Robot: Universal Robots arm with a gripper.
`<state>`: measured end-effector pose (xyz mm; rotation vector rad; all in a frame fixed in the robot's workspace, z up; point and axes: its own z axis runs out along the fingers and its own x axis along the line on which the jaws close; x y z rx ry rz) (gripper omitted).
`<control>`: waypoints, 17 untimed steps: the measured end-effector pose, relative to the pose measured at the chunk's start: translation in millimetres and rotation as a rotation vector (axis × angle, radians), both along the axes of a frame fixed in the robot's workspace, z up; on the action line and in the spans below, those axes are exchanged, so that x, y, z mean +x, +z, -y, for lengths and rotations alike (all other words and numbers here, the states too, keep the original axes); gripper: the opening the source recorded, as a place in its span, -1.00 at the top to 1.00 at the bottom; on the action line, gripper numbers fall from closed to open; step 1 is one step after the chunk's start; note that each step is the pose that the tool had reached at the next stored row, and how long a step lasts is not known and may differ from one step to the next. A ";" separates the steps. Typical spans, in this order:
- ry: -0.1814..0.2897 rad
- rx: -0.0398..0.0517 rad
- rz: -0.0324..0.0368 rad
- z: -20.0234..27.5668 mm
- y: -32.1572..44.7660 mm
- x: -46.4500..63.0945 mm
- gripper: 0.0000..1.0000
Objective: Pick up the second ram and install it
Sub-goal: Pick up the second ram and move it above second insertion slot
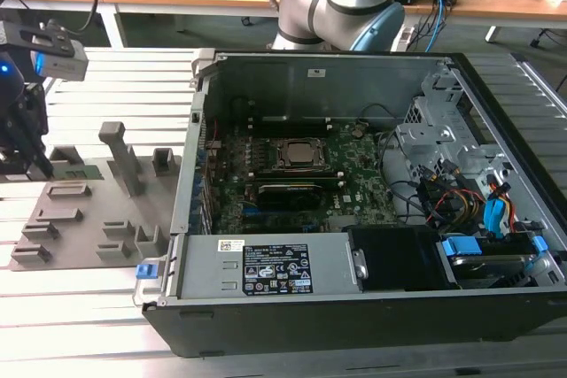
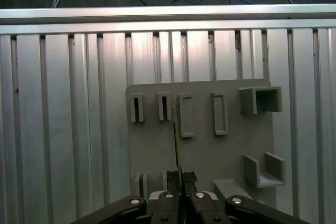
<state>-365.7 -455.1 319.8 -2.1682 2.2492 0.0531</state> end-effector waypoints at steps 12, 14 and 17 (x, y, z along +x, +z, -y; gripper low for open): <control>0.000 0.0000 -0.0003 -0.1 22.3 2.4 0.73; 0.000 0.0000 -0.0003 -0.1 26.3 2.8 0.73; 0.000 0.0000 -0.0005 -0.1 33.8 3.5 0.73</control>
